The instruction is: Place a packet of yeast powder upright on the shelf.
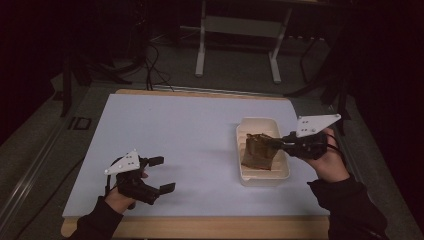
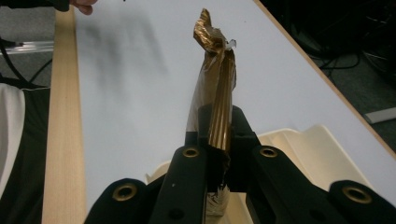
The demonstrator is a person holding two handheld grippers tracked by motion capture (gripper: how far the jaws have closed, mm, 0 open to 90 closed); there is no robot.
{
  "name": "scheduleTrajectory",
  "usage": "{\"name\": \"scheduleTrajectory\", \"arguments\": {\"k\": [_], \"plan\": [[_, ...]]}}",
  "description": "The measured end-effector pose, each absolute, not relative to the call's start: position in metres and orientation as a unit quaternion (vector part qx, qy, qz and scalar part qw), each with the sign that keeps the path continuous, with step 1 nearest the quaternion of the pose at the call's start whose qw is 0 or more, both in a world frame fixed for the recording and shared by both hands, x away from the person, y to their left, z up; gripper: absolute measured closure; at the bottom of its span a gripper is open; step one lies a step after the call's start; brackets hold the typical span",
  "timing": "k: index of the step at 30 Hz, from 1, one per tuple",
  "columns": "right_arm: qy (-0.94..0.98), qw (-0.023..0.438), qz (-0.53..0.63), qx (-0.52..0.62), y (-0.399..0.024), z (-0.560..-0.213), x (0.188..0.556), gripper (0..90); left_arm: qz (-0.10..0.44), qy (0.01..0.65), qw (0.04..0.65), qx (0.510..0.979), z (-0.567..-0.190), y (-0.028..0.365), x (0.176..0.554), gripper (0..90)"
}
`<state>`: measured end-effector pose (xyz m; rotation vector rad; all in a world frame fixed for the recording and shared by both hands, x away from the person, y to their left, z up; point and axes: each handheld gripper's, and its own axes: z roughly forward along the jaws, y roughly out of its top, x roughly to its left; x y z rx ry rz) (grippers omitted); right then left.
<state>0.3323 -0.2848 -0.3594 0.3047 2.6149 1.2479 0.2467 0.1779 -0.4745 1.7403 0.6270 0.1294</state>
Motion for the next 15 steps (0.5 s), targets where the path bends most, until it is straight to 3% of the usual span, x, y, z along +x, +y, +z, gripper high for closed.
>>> {"name": "scheduleTrajectory", "arguments": {"k": [15], "plan": [[0.898,0.074,0.415,0.13,-0.284,-0.403,0.341,87.3,0.052,0.272,0.599,0.751,-0.478,0.177,0.246,0.8]]}}
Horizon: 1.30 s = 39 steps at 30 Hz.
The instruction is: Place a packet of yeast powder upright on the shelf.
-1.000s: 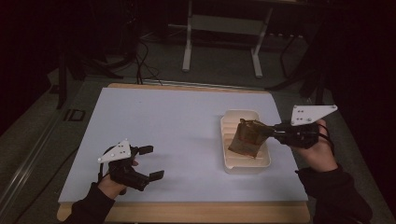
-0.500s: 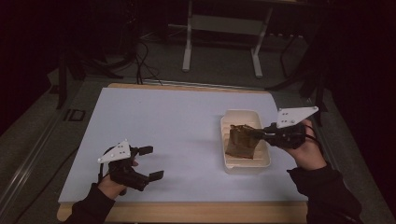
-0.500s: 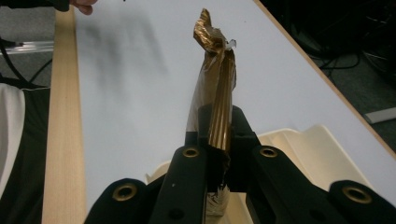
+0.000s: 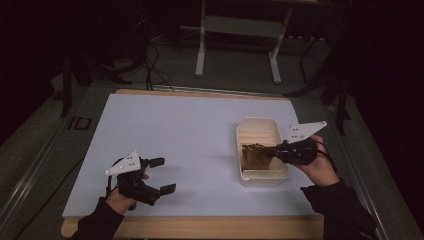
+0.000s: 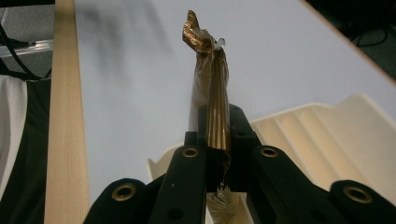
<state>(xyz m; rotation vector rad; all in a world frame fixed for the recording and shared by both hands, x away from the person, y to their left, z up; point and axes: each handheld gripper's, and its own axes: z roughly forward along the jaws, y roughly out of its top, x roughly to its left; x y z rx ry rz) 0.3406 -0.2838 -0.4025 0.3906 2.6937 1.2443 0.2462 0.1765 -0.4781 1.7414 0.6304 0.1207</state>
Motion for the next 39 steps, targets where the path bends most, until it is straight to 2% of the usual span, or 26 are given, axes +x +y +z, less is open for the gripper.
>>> {"name": "scheduleTrajectory", "arguments": {"k": [7,13,16,22,32,35,39], "plan": [[0.885,0.052,0.438,0.152,-0.288,-0.413,0.344,84.6,0.054,0.273,0.602,0.749,-0.479,0.178,0.246,0.8],[0.873,0.055,0.451,0.175,-0.288,-0.404,0.342,72.3,0.054,0.269,0.6,0.751,-0.48,0.177,0.245,0.8],[0.867,0.064,0.459,0.181,-0.288,-0.397,0.34,68.0,0.056,0.271,0.601,0.75,-0.48,0.178,0.245,0.8],[0.846,0.083,0.488,0.199,-0.285,-0.379,0.335,54.0,0.065,0.268,0.595,0.755,-0.482,0.177,0.244,0.8],[0.825,0.102,0.526,0.181,-0.263,-0.361,0.318,42.0,0.084,0.259,0.598,0.754,-0.483,0.175,0.24,0.8],[0.822,0.099,0.534,0.174,-0.256,-0.357,0.31,41.8,0.087,0.255,0.597,0.755,-0.482,0.174,0.238,0.8],[0.82,0.103,0.538,0.168,-0.247,-0.357,0.299,33.9,0.085,0.254,0.602,0.752,-0.482,0.173,0.237,0.8]]}}
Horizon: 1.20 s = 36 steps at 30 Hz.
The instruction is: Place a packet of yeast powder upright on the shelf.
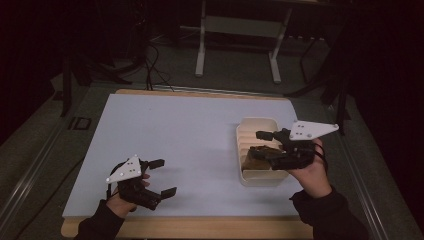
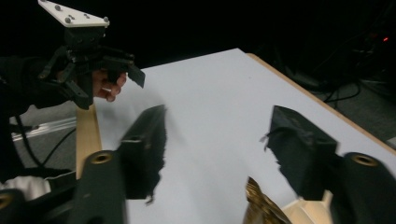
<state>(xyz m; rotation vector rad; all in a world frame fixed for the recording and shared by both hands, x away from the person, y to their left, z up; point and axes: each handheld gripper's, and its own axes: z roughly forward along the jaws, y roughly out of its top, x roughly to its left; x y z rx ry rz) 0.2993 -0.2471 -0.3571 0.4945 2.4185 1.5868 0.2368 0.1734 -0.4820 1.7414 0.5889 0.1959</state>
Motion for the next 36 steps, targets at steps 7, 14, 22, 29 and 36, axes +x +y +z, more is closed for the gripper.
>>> {"name": "scheduleTrajectory", "arguments": {"k": [7,14,22,29,36], "plan": [[0.828,0.098,0.528,0.165,-0.23,-0.366,0.285,22.9,0.089,0.256,0.6,0.753,-0.482,0.175,0.236,0.8],[0.828,0.095,0.527,0.166,-0.218,-0.381,0.272,16.2,0.089,0.256,0.598,0.754,-0.484,0.175,0.236,0.8],[0.828,0.075,0.531,0.161,-0.208,-0.404,0.256,13.8,0.089,0.254,0.595,0.757,-0.484,0.174,0.237,0.8],[0.837,0.062,0.517,0.166,-0.211,-0.42,0.249,13.0,0.093,0.252,0.597,0.756,-0.484,0.174,0.236,0.9],[0.832,0.062,0.52,0.181,-0.224,-0.433,0.24,13.4,0.091,0.251,0.595,0.758,-0.485,0.174,0.236,0.8]]}}
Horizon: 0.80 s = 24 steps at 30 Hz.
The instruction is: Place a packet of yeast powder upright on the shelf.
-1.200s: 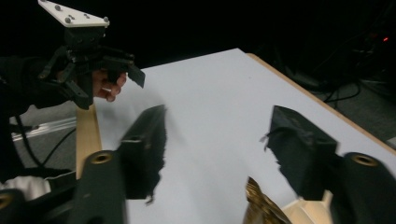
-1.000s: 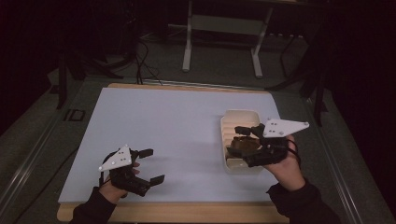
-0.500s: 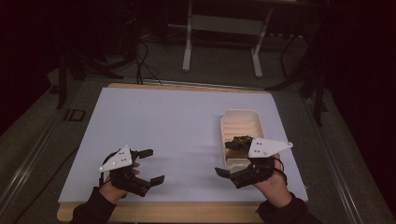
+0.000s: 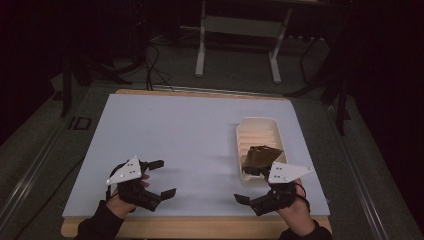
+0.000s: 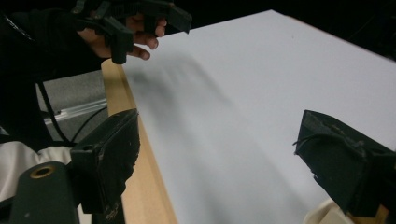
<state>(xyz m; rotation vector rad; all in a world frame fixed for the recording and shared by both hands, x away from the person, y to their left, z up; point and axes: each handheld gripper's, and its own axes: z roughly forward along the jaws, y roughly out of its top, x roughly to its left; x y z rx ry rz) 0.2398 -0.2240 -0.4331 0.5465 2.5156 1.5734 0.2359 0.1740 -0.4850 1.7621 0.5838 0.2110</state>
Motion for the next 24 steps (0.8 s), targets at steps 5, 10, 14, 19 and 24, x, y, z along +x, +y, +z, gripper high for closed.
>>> {"name": "scheduleTrajectory", "arguments": {"k": [5,10,14,19,24], "plan": [[0.84,0.045,0.508,0.186,-0.23,-0.447,0.236,13.8,0.093,0.249,0.589,0.763,-0.486,0.173,0.236,0.8],[0.844,0.046,0.5,0.186,-0.231,-0.459,0.232,13.9,0.097,0.246,0.587,0.765,-0.487,0.172,0.235,0.8],[0.85,0.038,0.49,0.187,-0.231,-0.464,0.229,13.9,0.097,0.247,0.586,0.766,-0.488,0.172,0.235,0.8],[0.852,0.04,0.486,0.189,-0.233,-0.468,0.226,13.9,0.094,0.243,0.579,0.773,-0.493,0.169,0.235,0.9],[0.86,0.03,0.476,0.185,-0.237,-0.478,0.225,14.3,0.093,0.238,0.575,0.777,-0.494,0.166,0.235,0.8]]}}
